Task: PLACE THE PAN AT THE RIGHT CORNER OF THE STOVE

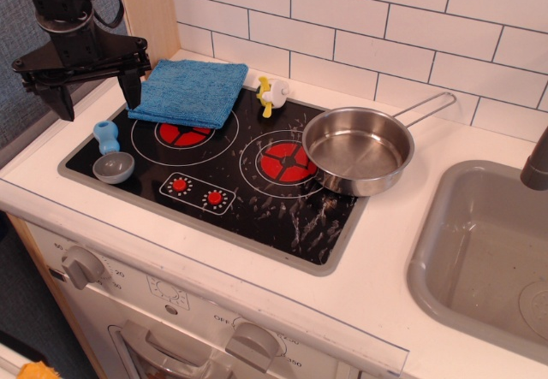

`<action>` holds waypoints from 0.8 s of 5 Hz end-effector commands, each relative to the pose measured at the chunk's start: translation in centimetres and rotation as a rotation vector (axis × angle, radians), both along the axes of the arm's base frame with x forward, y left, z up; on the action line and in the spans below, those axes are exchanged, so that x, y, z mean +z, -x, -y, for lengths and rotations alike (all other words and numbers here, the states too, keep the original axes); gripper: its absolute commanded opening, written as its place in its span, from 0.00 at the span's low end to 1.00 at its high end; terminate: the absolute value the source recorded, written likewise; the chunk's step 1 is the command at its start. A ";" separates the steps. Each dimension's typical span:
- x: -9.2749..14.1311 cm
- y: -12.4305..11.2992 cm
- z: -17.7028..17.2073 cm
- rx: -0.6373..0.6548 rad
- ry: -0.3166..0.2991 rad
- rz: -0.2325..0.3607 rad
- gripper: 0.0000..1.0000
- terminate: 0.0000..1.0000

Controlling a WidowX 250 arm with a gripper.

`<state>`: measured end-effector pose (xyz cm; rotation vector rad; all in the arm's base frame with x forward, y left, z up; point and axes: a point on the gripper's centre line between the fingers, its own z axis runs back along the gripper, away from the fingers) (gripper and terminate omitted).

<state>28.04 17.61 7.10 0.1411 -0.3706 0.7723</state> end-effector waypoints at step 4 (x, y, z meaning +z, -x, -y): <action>1.0 -5.5 10.4 -0.217 0.086 0.085 1.00 0.00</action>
